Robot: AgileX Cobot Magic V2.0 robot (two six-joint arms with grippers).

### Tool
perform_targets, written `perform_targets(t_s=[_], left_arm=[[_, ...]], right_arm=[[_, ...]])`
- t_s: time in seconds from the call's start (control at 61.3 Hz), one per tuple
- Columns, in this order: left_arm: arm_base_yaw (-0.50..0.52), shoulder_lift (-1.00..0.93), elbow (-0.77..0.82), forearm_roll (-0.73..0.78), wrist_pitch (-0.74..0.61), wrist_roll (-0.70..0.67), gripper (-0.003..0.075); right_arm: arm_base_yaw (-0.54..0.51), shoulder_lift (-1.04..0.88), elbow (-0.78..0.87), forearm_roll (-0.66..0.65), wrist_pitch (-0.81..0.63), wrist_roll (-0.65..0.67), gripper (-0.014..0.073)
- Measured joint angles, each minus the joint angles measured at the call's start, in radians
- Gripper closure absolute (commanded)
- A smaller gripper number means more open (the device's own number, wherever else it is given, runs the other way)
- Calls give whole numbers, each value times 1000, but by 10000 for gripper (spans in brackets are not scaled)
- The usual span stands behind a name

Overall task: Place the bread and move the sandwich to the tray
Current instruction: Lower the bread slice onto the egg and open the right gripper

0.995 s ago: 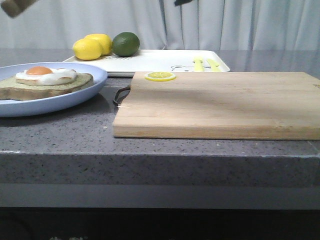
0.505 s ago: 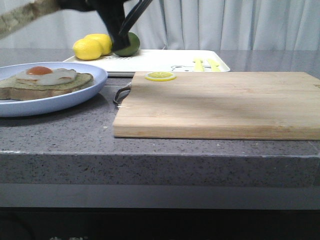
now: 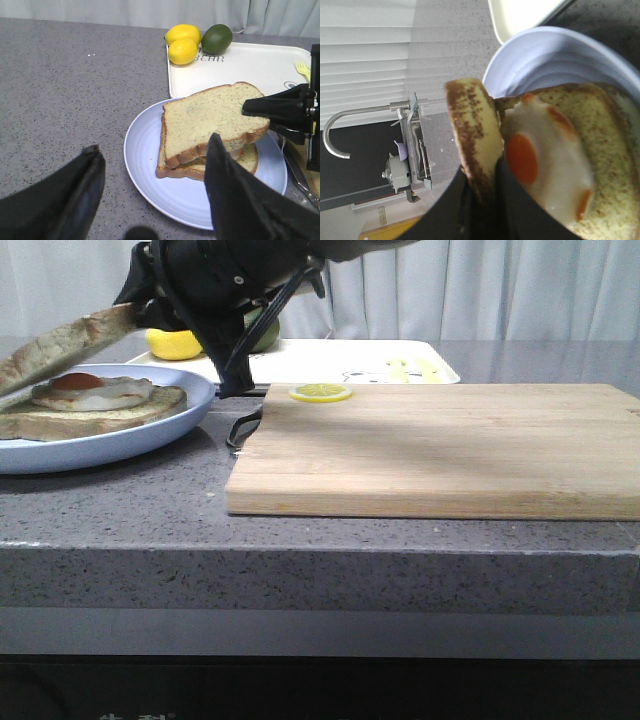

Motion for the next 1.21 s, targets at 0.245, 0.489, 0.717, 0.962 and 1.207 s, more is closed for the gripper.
perform_targets(t_s=[0.245,0.489,0.717,0.962,1.207], left_arm=[[0,0,0,0,0,0,294],[0,0,0,0,-1,0,294],[0,0,0,0,-1,0,294],[0,0,0,0,-1,0,294],[0,0,0,0,-1,0,294]], right_arm=[[0,9,0,2,-2,13,540],[0,9,-2,2,3,13,267],[0,9,0,2,12,13,206],[-9,9,-2,-97,65,18,206],[-73,9,-3,-225,211,18,206]])
